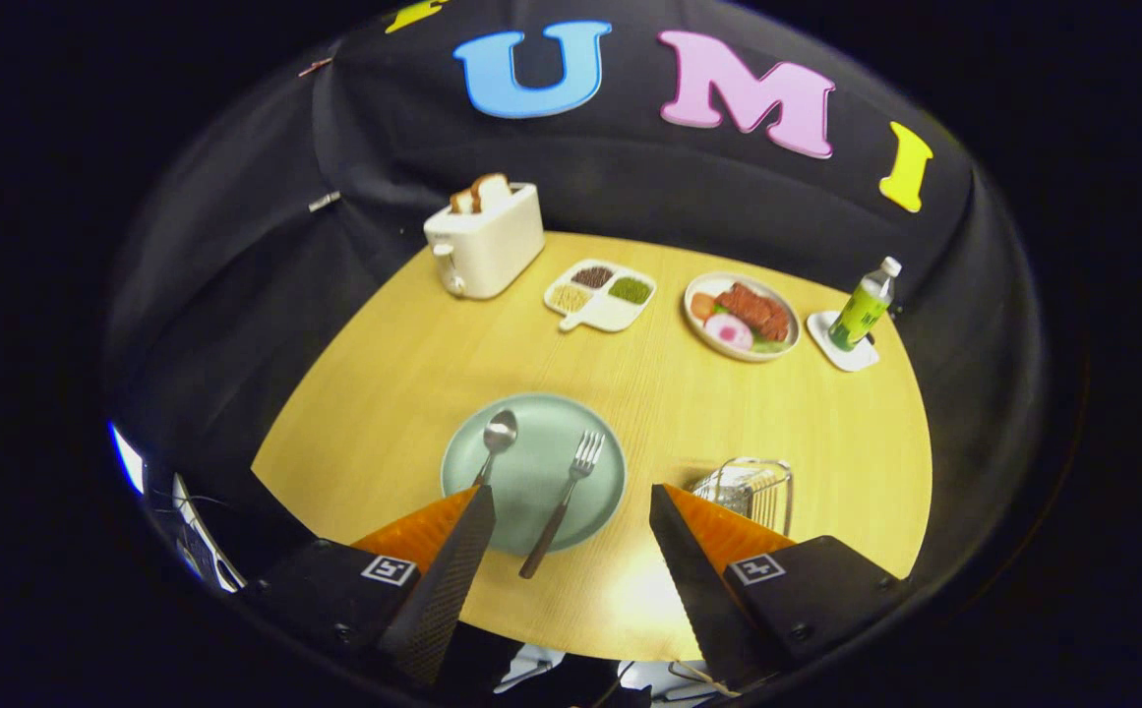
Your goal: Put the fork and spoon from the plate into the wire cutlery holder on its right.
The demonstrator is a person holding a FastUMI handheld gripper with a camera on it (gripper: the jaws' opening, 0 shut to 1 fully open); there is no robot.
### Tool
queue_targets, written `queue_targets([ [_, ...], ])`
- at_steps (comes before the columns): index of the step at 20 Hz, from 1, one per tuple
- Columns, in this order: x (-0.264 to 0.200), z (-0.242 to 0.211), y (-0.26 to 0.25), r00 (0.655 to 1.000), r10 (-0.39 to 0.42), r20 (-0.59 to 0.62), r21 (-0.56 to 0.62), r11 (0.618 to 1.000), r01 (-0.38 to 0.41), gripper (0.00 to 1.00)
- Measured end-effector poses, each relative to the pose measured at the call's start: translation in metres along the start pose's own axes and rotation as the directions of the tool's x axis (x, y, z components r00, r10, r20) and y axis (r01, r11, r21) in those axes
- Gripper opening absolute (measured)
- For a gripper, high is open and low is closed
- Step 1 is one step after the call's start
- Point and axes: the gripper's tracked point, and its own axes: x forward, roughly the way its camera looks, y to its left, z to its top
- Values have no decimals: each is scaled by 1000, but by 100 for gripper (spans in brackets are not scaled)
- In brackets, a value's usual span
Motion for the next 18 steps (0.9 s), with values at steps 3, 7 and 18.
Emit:
queue_targets([
  [3, 38, -20, 14, 998, 1, -69, 11, 1000, 0, 94],
  [7, 82, -49, 18, 984, -33, -173, 51, 998, 42, 69],
  [18, 143, -69, 1, 940, -143, -309, 121, 975, 187, 38],
])
